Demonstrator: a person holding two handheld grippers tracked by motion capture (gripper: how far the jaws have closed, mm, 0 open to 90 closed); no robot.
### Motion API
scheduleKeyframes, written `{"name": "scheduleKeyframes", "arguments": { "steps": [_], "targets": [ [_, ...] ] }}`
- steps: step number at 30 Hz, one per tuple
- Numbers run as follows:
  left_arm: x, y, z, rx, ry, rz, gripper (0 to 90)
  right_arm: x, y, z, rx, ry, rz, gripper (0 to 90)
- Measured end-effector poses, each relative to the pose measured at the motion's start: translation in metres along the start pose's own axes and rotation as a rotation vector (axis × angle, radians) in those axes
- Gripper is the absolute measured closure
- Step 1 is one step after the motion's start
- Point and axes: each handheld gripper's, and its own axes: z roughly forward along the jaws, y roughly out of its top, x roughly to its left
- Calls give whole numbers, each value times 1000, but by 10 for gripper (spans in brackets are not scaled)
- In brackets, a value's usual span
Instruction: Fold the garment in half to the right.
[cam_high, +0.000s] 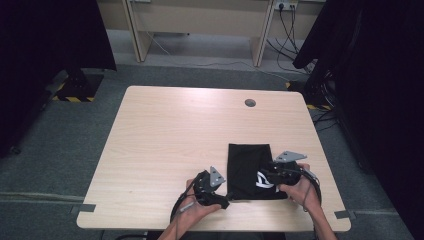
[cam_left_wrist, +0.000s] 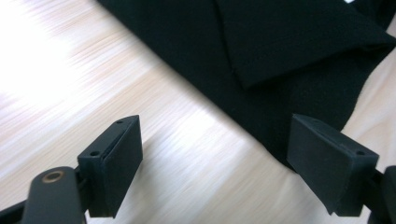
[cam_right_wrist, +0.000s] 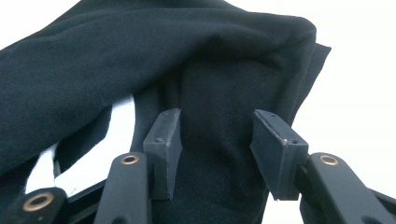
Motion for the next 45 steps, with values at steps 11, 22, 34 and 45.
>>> {"name": "scheduleKeyframes", "arguments": {
  "steps": [11,22,34,45],
  "targets": [
    [33,-18,-18,-6,60,-23,175,15,17,15,2,-11,-5,530],
    [58,-39,-41,0,104,-59,148,24,25,24,-9,-5,8,530],
    [75,-47,-50,7,154,-118,94,30,34,34,-19,4,16,525],
    [76,-46,-48,31,179,-144,0,29,48,15,-67,19,1,371]
  ]
}}
